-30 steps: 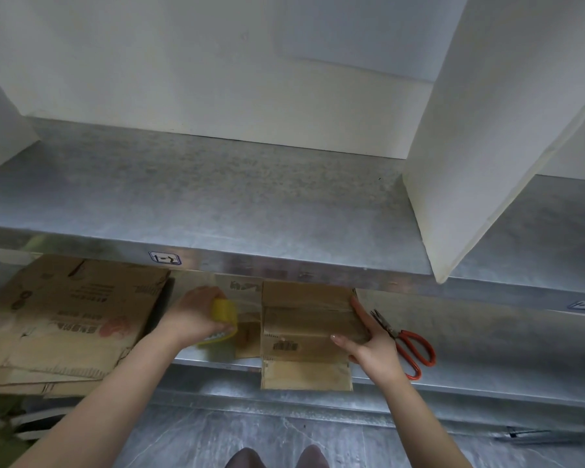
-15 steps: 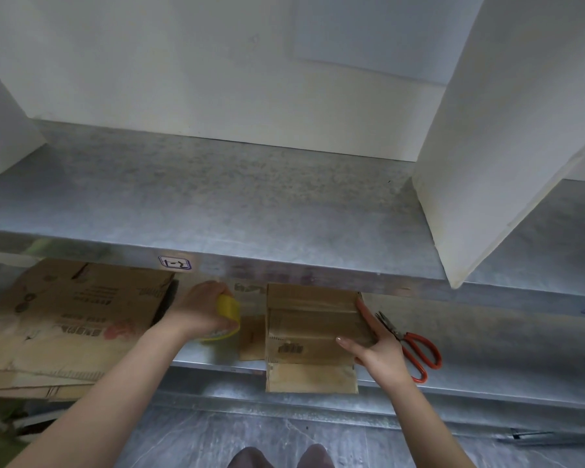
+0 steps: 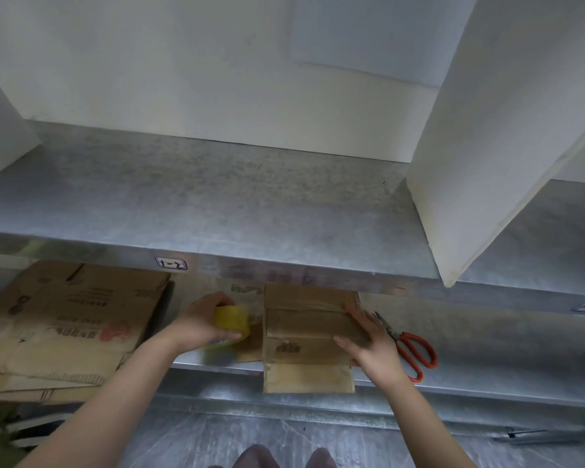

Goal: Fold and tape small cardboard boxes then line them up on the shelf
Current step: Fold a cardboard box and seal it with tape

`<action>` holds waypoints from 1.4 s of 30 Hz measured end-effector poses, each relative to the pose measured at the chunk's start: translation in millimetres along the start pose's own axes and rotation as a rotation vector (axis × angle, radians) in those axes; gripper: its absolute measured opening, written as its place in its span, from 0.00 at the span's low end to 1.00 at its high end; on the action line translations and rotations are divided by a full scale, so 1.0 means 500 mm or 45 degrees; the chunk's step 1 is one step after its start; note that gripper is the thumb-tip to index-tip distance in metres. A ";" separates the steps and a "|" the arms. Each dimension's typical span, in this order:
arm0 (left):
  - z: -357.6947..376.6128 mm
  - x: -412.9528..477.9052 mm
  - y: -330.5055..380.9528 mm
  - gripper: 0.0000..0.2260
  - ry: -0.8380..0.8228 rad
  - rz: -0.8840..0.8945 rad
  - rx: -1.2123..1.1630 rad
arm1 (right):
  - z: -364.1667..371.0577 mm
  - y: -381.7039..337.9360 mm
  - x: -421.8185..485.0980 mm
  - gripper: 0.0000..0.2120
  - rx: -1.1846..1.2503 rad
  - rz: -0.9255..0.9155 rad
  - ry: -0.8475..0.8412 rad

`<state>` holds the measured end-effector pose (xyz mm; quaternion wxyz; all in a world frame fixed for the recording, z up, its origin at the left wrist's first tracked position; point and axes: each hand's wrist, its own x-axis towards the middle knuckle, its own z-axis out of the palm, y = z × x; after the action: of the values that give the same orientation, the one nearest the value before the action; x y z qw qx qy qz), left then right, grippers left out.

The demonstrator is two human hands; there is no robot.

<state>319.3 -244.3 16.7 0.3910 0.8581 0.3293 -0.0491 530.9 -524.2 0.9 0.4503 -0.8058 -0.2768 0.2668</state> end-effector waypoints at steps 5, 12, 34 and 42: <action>-0.025 -0.020 -0.007 0.21 0.070 0.082 0.039 | 0.009 0.002 -0.004 0.30 -0.122 -0.047 0.026; -0.016 -0.023 0.033 0.20 0.097 0.086 0.218 | 0.005 -0.013 -0.008 0.29 -0.344 -0.064 0.032; 0.013 -0.023 0.051 0.18 0.160 -0.021 0.271 | -0.125 0.233 -0.021 0.23 -1.167 0.107 0.116; 0.014 -0.033 0.063 0.18 0.196 -0.044 0.273 | -0.154 0.214 0.012 0.21 -1.071 0.492 0.171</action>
<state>326.6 -273.0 37.9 0.2697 0.8903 0.3661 -0.0246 609.4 -612.0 -58.9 0.0437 -0.9707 -0.1760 0.1575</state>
